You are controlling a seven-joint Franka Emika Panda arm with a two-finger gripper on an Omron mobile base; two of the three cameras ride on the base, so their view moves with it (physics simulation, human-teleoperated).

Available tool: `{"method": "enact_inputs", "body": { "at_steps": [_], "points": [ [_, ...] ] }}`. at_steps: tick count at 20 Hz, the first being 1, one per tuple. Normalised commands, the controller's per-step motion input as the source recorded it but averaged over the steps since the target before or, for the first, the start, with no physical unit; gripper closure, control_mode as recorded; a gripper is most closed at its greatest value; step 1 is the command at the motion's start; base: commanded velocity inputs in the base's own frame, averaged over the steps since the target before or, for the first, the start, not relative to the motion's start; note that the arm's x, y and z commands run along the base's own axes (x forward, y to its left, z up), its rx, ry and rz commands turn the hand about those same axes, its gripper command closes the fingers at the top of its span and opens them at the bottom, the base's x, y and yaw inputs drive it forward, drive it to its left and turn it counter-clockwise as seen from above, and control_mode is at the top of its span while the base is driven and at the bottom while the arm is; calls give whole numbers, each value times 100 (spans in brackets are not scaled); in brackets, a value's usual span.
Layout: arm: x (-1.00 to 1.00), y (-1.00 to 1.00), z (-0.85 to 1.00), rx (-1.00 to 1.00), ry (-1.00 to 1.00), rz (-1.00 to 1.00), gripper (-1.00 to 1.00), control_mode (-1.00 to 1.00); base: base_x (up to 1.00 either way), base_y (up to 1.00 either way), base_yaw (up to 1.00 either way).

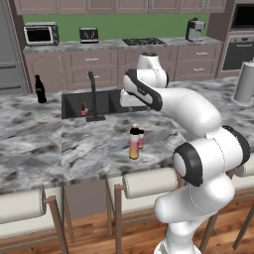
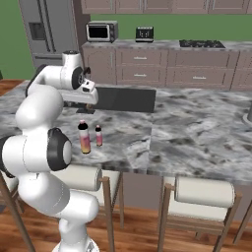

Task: Place the large bottle from the dining counter next to the other large bottle outside the sink, and place the small bottle from the dining counter next to the other small bottle inside the sink.

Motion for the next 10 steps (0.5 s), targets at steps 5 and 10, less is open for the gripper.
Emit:
{"method": "enact_inputs", "body": {
  "at_steps": [5, 10],
  "points": [
    [0, 7, -16, 0, 5, 0, -100, -100, 0, 0, 0],
    [7, 3, -21, 0, 2, 0, -100, -100, 0, 0, 0]
  ]
}}
